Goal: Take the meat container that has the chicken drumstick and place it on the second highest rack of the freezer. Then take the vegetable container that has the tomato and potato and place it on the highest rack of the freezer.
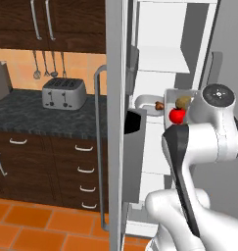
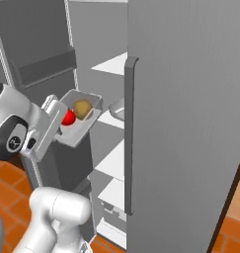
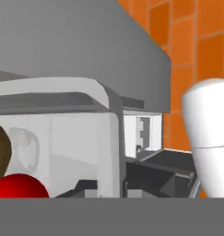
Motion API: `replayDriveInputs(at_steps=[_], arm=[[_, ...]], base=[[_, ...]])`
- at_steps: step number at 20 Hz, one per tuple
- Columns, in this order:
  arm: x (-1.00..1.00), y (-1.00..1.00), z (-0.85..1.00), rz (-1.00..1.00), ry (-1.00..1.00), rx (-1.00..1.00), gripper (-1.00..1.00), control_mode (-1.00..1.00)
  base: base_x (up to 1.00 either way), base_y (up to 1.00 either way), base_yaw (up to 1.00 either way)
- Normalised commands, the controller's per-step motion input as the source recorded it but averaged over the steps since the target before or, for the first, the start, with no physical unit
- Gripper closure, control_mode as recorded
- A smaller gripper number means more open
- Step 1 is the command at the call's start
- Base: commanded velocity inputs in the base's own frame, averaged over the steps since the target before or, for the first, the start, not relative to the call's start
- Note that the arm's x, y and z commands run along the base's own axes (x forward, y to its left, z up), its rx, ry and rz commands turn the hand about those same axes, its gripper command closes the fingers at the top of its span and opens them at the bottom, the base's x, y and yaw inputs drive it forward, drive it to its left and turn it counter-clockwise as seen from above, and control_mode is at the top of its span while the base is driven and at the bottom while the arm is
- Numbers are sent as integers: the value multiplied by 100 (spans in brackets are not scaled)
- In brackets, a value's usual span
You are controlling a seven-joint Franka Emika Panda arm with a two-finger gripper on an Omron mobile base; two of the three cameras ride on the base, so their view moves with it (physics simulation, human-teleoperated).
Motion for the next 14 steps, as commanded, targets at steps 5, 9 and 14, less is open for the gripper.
replayDriveInputs(at_steps=[5, 9, 14], arm=[[45, -10, 67, 3, -12, 0, 100, -100], [61, -12, 40, 5, 0, 0, 100, -100], [65, -30, 43, 0, 2, 0, 100, -100]], base=[[0, 0, 0], [0, 0, 0], [0, 0, 0]])
